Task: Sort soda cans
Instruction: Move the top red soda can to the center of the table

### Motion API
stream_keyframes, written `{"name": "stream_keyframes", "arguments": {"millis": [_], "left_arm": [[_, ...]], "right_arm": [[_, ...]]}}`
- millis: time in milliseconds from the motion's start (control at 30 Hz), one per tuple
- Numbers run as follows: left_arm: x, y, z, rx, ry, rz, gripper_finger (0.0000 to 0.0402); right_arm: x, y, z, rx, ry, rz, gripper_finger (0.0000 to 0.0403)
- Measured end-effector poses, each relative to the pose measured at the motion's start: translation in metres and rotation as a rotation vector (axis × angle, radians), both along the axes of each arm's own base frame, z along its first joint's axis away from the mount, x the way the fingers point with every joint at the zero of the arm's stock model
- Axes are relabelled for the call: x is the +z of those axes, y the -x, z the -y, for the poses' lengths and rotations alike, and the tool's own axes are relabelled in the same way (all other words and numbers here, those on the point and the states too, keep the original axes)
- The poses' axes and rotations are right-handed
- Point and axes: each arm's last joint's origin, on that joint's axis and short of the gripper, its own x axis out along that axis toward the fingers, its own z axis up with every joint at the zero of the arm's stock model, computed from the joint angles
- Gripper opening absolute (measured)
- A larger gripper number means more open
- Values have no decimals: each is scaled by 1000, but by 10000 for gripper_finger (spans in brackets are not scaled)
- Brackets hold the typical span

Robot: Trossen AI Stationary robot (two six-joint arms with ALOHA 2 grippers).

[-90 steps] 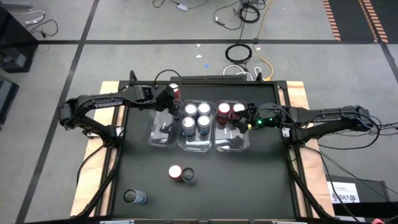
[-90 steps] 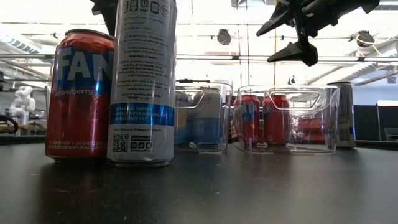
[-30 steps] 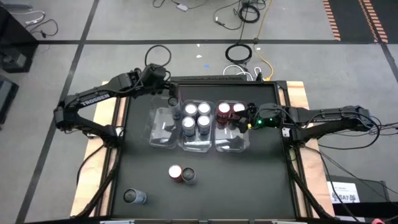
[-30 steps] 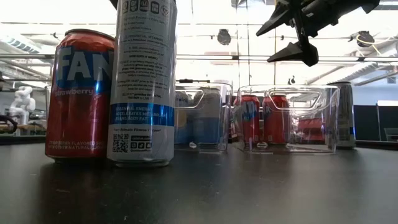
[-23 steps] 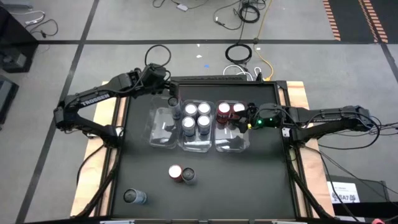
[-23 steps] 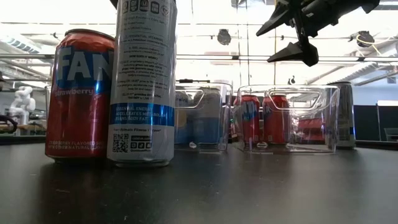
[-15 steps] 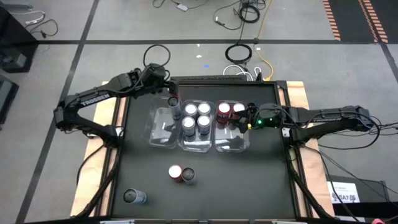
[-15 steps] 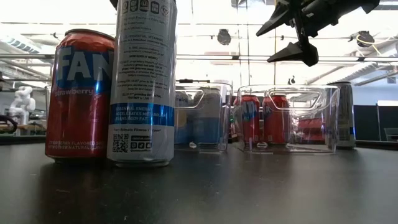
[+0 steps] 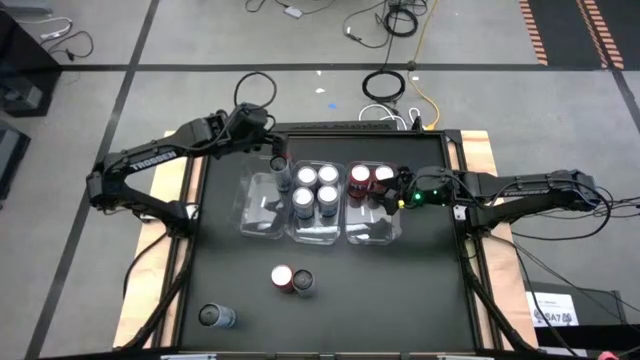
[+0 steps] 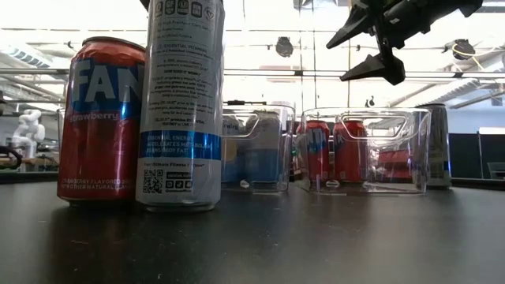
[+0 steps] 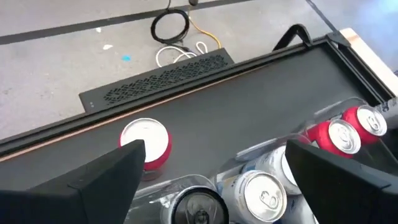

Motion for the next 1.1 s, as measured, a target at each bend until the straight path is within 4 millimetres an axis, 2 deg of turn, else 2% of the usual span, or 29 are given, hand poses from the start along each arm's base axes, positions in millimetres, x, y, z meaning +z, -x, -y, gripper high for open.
{"name": "stream_keyframes", "arguments": {"millis": [100, 400, 767, 967, 1100], "left_arm": [[0, -1, 1, 19, -21, -7, 399], [-2, -2, 0, 1, 66, 37, 400], [-19, 11, -59, 89, 243, 49, 400], [-19, -2, -85, 63, 304, -104, 400], [-26, -12, -99, 58, 374, -213, 400]], "right_arm": [[0, 0, 0, 0, 0, -1, 336], [0, 0, 0, -2, -3, 0, 336], [0, 0, 0, -13, -24, 7, 336], [0, 0, 0, -17, -26, 9, 336], [0, 0, 0, -27, -46, 15, 336]]}}
